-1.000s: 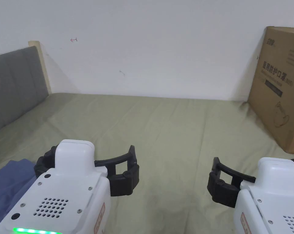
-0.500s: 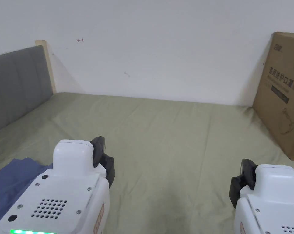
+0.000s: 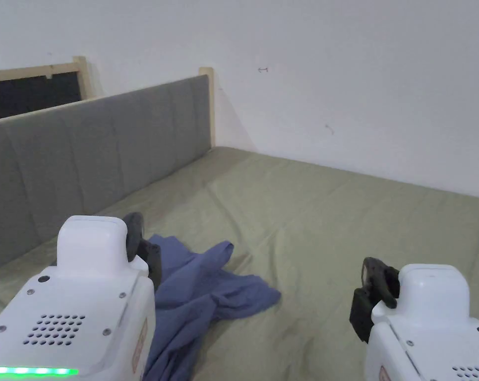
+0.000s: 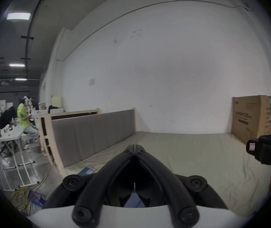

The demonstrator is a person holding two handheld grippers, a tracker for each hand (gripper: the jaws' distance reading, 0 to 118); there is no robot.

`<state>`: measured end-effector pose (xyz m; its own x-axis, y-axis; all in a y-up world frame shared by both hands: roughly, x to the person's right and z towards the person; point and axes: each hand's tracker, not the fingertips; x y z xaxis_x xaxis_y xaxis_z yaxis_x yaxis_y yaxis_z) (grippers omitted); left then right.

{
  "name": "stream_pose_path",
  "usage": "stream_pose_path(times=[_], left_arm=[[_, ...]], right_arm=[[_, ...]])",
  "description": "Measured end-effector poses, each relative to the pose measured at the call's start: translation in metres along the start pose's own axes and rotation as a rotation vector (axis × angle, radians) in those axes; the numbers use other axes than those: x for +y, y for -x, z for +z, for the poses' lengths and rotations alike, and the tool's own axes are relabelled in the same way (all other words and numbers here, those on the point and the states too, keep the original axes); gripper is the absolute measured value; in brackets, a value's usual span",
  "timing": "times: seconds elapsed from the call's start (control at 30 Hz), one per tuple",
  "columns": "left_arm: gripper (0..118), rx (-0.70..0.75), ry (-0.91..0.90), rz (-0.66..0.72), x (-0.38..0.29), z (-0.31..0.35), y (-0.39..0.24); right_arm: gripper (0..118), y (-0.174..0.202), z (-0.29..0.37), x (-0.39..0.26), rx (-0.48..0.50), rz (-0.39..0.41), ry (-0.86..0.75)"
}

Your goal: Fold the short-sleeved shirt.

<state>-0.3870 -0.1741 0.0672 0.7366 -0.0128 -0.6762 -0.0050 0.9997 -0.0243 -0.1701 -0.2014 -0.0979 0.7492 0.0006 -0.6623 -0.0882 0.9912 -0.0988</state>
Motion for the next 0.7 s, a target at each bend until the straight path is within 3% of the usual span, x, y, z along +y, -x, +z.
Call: stream_pose_path(times=[0.17, 0.4, 0.57, 0.7], left_arm=[[0, 0.068, 0.033, -0.002, -0.007, 0.001, 0.024], [0, 0.033, 0.19, 0.011, -0.046, -0.042, 0.027], [0, -0.031, 0.54, -0.029, -0.124, -0.123, 0.024], [0, -0.079, 0.73, 0.07, -0.178, -0.169, 0.029]], right_arm=[[0, 0.035, -0.015, -0.007, 0.097, 0.033, 0.037], [0, 0.037, -0.028, -0.02, 0.098, 0.053, 0.109], [0, 0.03, -0.044, -0.032, 0.081, 0.034, 0.174], [0, 0.029, -0.058, -0.044, 0.062, 0.059, 0.226]])
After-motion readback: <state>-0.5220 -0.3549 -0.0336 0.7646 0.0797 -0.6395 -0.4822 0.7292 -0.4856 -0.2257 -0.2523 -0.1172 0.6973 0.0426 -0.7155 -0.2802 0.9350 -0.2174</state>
